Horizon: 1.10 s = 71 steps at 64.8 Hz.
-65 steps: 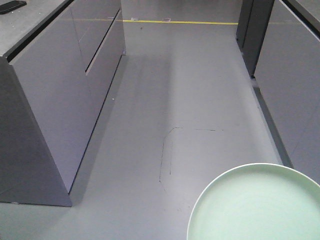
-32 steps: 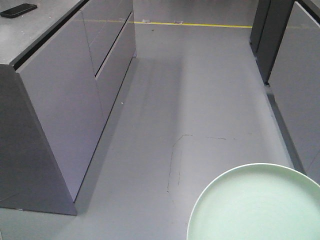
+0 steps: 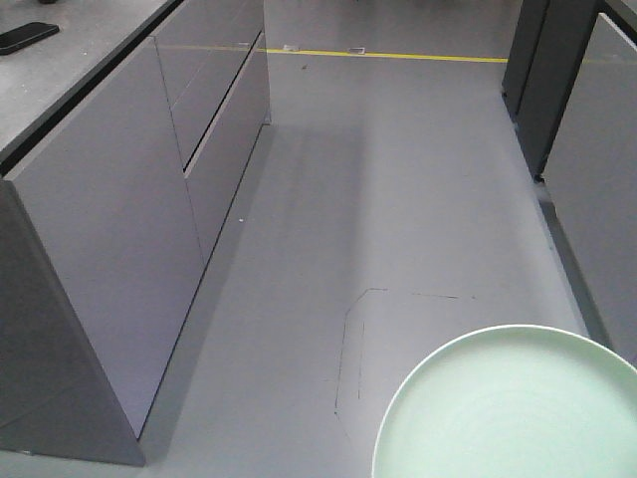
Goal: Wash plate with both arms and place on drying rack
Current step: 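Drive the base away from the counter holding the plate in the right gripper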
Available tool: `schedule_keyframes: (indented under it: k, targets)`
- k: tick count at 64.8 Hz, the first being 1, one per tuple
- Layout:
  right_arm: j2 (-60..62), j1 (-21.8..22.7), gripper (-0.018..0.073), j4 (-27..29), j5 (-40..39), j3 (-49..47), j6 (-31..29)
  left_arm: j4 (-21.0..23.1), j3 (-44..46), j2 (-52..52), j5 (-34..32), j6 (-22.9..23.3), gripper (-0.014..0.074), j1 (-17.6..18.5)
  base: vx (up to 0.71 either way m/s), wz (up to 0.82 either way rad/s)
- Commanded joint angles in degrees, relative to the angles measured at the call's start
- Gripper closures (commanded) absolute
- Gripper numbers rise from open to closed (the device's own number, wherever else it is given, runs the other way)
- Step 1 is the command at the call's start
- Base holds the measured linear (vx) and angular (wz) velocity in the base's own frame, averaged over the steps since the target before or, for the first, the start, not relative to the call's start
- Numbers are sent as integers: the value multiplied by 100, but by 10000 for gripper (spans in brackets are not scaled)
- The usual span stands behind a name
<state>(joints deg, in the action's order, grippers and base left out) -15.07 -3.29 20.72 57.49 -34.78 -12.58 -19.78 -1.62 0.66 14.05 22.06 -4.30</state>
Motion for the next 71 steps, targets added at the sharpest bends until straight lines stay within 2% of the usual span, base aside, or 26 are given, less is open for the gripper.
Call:
schedule_keyframes:
  k: [1,71]
  targets:
    - [-67,16,561,95,-376,-134,13,-27,157,85,-363,43,603,1,22,-1]
    - [-67,16,561,95,-382,-134,13,-27,157,85,-363,43,603,1,22,-3]
